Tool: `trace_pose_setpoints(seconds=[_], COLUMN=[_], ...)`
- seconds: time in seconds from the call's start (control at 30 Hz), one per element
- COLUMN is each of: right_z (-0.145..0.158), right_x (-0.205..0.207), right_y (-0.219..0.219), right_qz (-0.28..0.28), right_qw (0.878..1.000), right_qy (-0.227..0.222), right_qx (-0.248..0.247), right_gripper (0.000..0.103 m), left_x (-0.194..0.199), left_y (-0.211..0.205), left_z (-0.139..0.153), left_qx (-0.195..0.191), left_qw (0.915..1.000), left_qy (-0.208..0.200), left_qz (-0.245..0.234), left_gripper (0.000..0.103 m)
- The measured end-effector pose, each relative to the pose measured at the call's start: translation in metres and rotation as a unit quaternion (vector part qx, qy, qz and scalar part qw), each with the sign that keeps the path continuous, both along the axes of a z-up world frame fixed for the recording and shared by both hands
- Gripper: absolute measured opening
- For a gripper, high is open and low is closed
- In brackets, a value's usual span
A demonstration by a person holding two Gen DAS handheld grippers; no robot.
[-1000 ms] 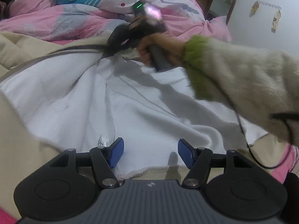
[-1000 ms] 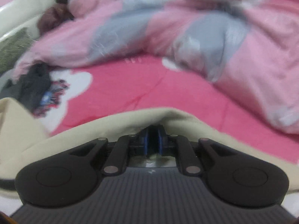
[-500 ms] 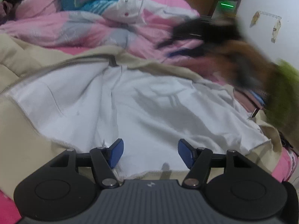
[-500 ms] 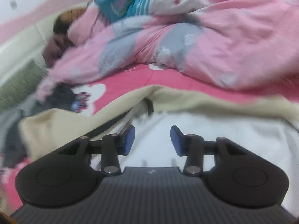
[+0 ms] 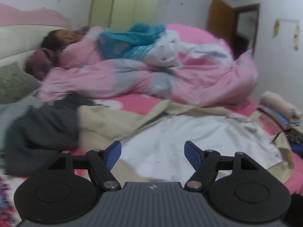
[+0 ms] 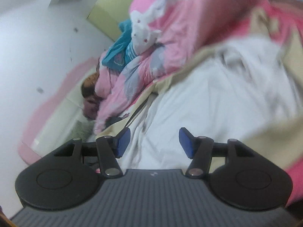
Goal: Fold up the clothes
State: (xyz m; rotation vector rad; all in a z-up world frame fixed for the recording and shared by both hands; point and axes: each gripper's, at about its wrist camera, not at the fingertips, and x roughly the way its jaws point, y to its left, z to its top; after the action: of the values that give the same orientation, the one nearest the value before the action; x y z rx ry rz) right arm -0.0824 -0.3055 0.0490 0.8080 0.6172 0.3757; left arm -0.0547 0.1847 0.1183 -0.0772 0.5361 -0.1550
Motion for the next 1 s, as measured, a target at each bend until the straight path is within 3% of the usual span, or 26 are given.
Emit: trace_pose_setpoints(seconds=[0.07, 0.17, 0.27, 0.37, 0.53, 0.77, 0.83, 0.9, 0.93, 0.97, 1.0], right_z=[-0.031, -0.08, -0.118, -0.138, -0.148, -0.151, -0.15, -0.148, -0.148, -0.148, -0.148], right_x=[-0.01, -0.02, -0.024, -0.029, -0.03, -0.018, -0.019, -0.023, -0.025, -0.026, -0.028], right_y=[0.001, 0.015, 0.03, 0.041, 0.051, 0.052, 0.053, 0.055, 0.056, 0.055, 0.055], right_qz=[0.013, 0.022, 0.01, -0.012, -0.028, -0.044, -0.046, -0.046, -0.046, -0.048, -0.051], right_qw=[0.998, 0.993, 0.988, 0.987, 0.989, 0.989, 0.99, 0.992, 0.992, 0.993, 0.993], right_qy=[0.019, 0.055, 0.087, 0.097, 0.096, 0.09, 0.086, 0.08, 0.076, 0.075, 0.073], right_qx=[0.052, 0.106, 0.129, 0.127, 0.111, 0.109, 0.101, 0.09, 0.084, 0.084, 0.083], right_gripper=[0.057, 0.057, 0.057, 0.057, 0.056, 0.056, 0.056, 0.055, 0.054, 0.052, 0.049], left_x=[-0.004, -0.003, 0.005, 0.012, 0.021, 0.036, 0.04, 0.044, 0.045, 0.046, 0.046], left_y=[0.007, 0.007, 0.0, -0.005, -0.008, 0.011, 0.012, 0.01, 0.009, 0.007, 0.005], left_z=[0.005, -0.012, -0.046, -0.078, -0.118, -0.142, -0.141, -0.14, -0.139, -0.139, -0.138], left_qx=[-0.003, -0.049, -0.089, -0.1, -0.11, -0.146, -0.145, -0.135, -0.127, -0.12, -0.112], left_qw=[0.9995, 0.9961, 0.9892, 0.9835, 0.974, 0.9618, 0.9633, 0.9663, 0.9684, 0.9704, 0.9731], left_qy=[0.021, 0.073, 0.113, 0.131, 0.143, 0.147, 0.135, 0.131, 0.129, 0.127, 0.122], left_qz=[0.022, 0.013, 0.03, 0.073, 0.138, 0.179, 0.182, 0.176, 0.171, 0.167, 0.161], left_gripper=[0.078, 0.083, 0.083, 0.083, 0.083, 0.078, 0.073, 0.055, 0.052, 0.041, 0.02])
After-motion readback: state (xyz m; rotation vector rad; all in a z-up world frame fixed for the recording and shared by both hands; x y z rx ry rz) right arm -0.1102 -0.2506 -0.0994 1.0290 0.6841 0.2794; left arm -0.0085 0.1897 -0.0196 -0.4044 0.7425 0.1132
